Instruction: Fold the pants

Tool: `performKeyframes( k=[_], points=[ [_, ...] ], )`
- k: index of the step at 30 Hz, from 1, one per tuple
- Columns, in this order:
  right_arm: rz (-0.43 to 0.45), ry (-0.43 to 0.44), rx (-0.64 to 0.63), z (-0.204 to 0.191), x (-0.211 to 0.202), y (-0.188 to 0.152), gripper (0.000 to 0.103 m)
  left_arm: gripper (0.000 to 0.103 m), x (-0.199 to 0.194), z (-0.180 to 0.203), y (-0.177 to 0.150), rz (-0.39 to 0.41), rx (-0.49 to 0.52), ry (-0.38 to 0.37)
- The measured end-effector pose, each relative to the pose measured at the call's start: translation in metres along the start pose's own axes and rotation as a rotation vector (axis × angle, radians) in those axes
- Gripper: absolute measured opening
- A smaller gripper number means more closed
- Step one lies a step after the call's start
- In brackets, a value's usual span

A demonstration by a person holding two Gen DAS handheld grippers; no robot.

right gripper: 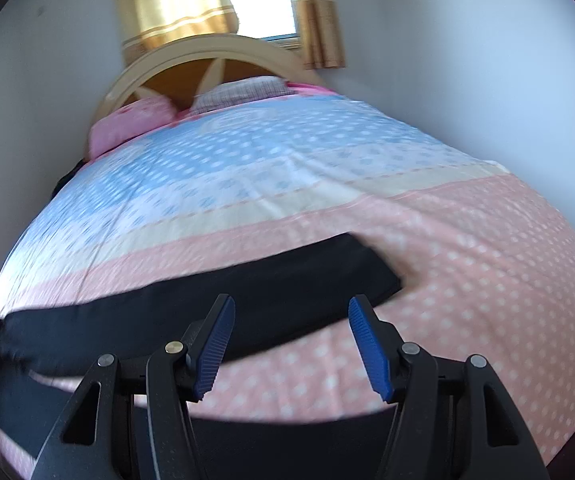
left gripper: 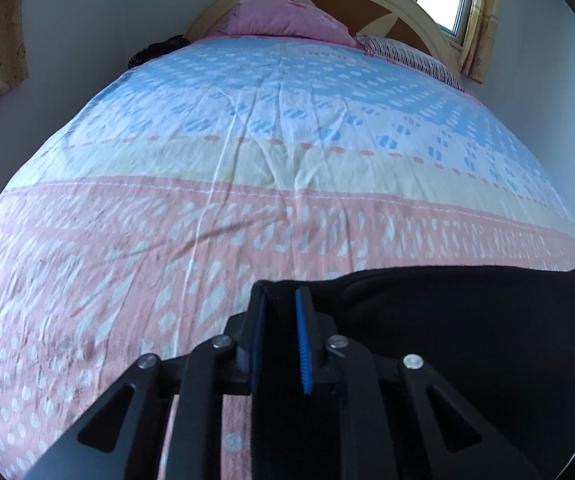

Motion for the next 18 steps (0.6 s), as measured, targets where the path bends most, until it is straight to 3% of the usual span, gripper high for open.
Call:
performKeyframes(
  k=[5, 8, 12, 18],
  points=[
    [-0.044, -0.079, 0.077, 0.051, 0.045, 0.036, 0.063, 0.014, 0.008, 0.003, 0.004, -0.017, 0.043, 0.037],
    [-0.095, -0.082, 0.087, 0.064, 0.070, 0.048, 0.075, 0.021, 0.009, 0.004, 0.005, -0.025, 0.059, 0.060],
    [-0.163, -0.038, 0.095, 0.062, 0.105, 0.056, 0.075, 0.029, 0.010, 0.008, 0.006, -0.040, 0.086, 0.071],
    [-0.269, -0.047, 0.055, 0.043, 0.160, 0.050, 0.075, 0.030, 0.010, 0.010, 0.009, -0.063, 0.111, 0.096]
  ],
)
Point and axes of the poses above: each gripper's, at about its wrist camera, not at the fingertips, and x roughly the way its jaws point, z to its right, y to its top, the point moved 9 cm from there along x, roughly the way its jaws point, and after that the axes turned 6 degrees about x, right-handed, at the moved point
